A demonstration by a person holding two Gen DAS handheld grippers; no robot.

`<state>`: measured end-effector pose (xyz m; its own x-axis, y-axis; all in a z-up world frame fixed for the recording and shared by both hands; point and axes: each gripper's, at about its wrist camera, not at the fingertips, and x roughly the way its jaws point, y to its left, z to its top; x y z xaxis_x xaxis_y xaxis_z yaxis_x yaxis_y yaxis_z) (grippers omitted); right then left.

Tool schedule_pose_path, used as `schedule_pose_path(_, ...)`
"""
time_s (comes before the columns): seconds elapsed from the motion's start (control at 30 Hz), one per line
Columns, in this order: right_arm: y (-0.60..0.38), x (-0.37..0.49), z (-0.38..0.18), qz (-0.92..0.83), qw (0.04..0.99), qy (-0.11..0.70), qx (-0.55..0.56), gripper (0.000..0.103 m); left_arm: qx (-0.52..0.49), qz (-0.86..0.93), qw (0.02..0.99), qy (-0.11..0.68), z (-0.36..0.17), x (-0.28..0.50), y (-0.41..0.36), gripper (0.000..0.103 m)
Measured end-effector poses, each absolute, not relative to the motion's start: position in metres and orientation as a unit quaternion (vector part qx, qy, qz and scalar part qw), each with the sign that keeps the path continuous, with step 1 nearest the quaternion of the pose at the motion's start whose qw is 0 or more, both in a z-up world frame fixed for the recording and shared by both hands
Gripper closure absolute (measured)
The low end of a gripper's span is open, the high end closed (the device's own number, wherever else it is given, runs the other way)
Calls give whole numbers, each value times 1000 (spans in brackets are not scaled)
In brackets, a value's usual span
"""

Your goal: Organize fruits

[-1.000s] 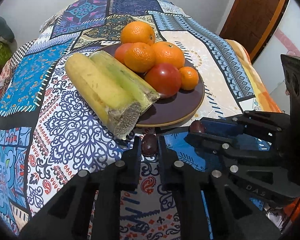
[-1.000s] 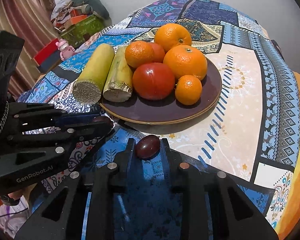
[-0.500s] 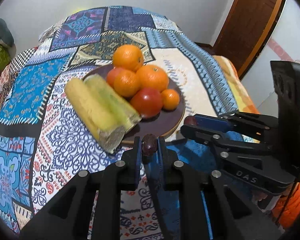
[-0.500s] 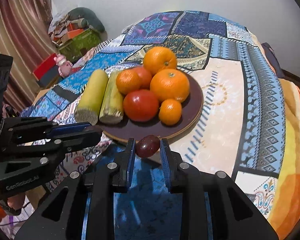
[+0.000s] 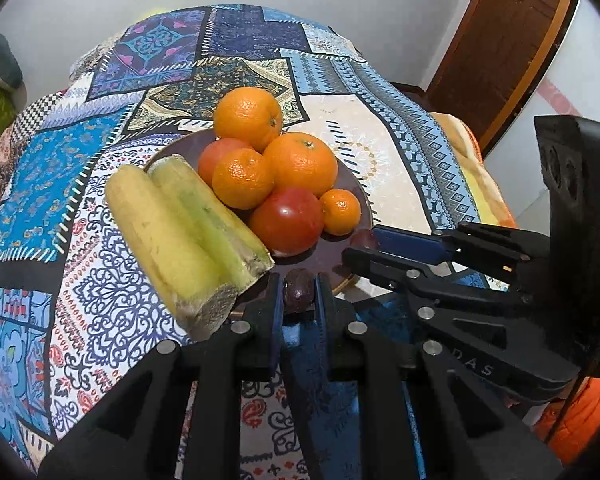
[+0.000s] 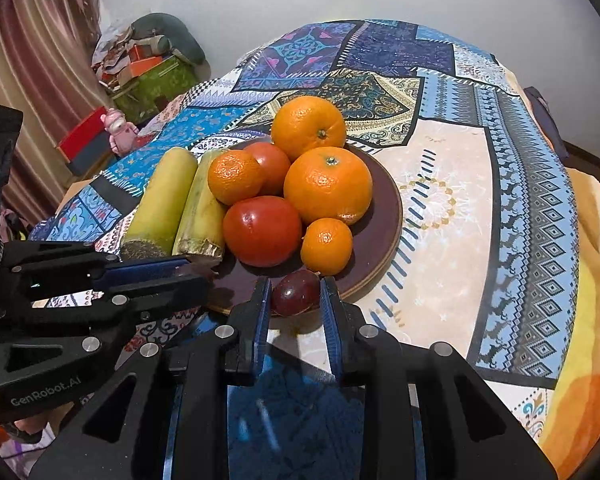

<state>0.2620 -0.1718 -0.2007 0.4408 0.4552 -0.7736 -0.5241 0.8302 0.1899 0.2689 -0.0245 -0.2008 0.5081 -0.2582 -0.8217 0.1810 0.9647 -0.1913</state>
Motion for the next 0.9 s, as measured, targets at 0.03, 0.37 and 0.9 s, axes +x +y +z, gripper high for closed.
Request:
schedule_pose_path(0.03, -172, 263, -202, 289, 848, 444, -38, 80, -38, -125, 868, 479, -201, 270, -25, 88)
schedule_pose_path(0.37, -175, 264, -204, 288, 846, 447, -29, 79, -40, -114, 863, 491, -212, 275, -27, 88)
schedule_pose_path(0.9, -189, 241, -165, 275, 865, 419, -20, 68, -31, -105, 885, 452, -172, 241, -25, 78)
